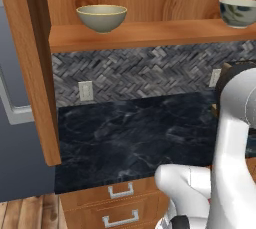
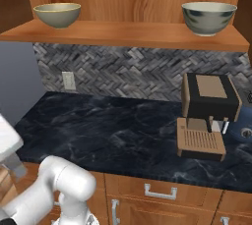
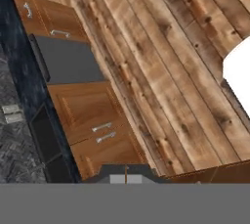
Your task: Move the bowls from the cabinet to the plates on the dining table.
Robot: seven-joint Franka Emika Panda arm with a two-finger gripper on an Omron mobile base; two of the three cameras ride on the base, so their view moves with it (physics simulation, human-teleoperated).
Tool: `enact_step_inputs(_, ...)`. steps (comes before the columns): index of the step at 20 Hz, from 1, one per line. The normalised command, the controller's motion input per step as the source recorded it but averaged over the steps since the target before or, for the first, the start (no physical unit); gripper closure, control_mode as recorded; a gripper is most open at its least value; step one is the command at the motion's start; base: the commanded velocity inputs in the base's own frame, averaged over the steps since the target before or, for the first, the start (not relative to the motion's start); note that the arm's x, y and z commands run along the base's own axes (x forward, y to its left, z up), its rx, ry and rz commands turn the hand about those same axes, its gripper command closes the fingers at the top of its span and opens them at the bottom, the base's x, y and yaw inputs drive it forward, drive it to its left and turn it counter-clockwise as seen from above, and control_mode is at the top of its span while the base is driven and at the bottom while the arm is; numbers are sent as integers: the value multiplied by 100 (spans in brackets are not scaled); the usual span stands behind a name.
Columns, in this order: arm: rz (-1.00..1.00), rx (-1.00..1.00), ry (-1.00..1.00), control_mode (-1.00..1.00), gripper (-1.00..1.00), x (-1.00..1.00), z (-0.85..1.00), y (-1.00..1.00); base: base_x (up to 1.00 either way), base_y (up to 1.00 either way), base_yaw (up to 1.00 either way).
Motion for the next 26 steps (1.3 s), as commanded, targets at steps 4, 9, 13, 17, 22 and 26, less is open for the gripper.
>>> enact_step_inputs(4,0,-37,-32,-100,100,88,0,-31,0,0,0)
enact_step_inputs(9,-3,-25,-26,-100,100,99,0,-32,0,0,0)
enact_step_inputs(13,-4,-15,-19,-100,100,100,0,-25,0,0,0)
enact_step_inputs(17,-8,2,-11,-100,100,92,10,-9,0,0,0)
enact_step_inputs(22,-7,11,-7,-100,100,72,29,-2,0,0,0)
enact_step_inputs(26,-4,12,-8,-100,100,63,32,0,0,0,0)
